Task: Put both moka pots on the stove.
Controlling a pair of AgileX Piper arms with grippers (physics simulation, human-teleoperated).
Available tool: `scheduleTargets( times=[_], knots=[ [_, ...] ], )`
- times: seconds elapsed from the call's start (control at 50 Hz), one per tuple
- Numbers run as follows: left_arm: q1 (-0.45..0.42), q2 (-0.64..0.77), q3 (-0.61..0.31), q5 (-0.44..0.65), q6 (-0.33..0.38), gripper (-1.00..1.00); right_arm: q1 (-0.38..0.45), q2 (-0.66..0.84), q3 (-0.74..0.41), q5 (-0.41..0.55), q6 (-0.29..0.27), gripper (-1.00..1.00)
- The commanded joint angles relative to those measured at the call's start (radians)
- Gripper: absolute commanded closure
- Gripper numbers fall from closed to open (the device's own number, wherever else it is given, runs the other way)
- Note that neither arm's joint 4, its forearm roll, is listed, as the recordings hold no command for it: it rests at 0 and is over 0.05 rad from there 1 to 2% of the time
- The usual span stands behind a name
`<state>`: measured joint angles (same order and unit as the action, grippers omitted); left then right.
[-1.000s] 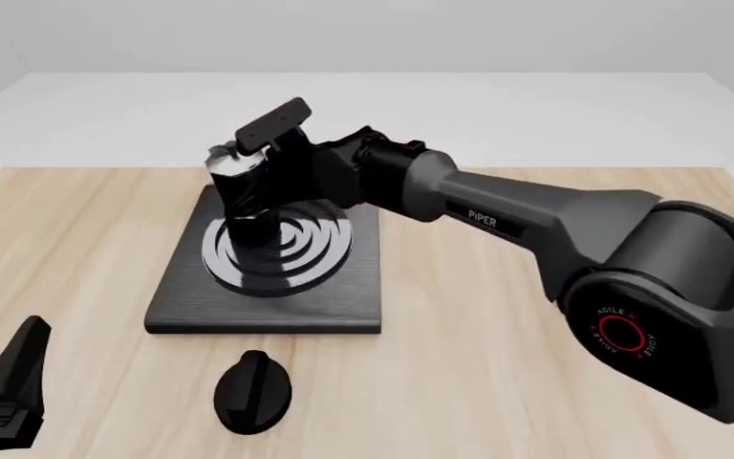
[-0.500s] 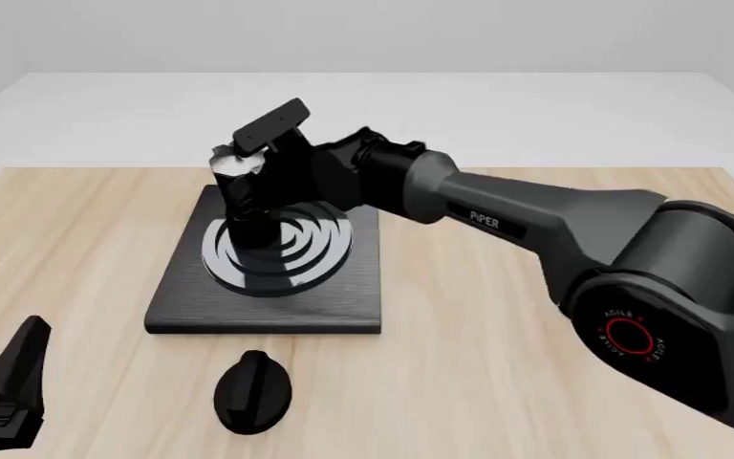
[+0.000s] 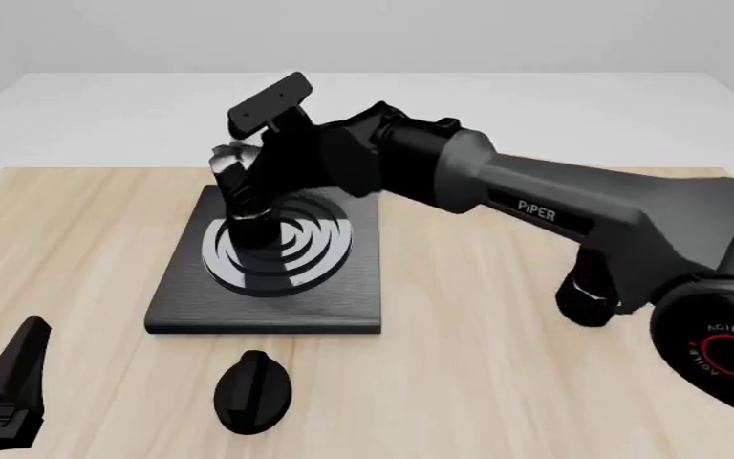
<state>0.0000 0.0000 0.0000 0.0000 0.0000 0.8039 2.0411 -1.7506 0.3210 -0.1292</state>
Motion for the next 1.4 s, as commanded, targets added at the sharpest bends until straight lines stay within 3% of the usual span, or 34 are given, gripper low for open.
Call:
scheduleTargets(
  times=[0.02, 0.38, 0.66, 0.78, 1.1, 1.4],
  knots=[
    [0.000, 0.000, 0.000, 0.000, 0.000, -1.00, 0.004, -0.132, 0.077, 0.033, -0.017, -1.00],
    [0.000, 0.000, 0.000, 0.000, 0.000, -1.00, -0.034, -0.467, 0.395, -0.078, 0.040, -1.00],
    [0.000, 0.000, 0.000, 0.000, 0.000, -1.00, -0.058, -0.685, 0.576, -0.143, 0.088, -1.00],
    [0.000, 0.000, 0.000, 0.000, 0.000, -1.00, -0.111, -0.793, 0.664, -0.173, 0.101, -1.00],
    [0.000, 0.000, 0.000, 0.000, 0.000, -1.00, -0.230, -0.944, 0.803, -0.187, 0.121, -1.00],
    [0.000, 0.000, 0.000, 0.000, 0.000, -1.00, -0.343, -1.086, 0.880, -0.137, 0.142, -1.00]
  ],
)
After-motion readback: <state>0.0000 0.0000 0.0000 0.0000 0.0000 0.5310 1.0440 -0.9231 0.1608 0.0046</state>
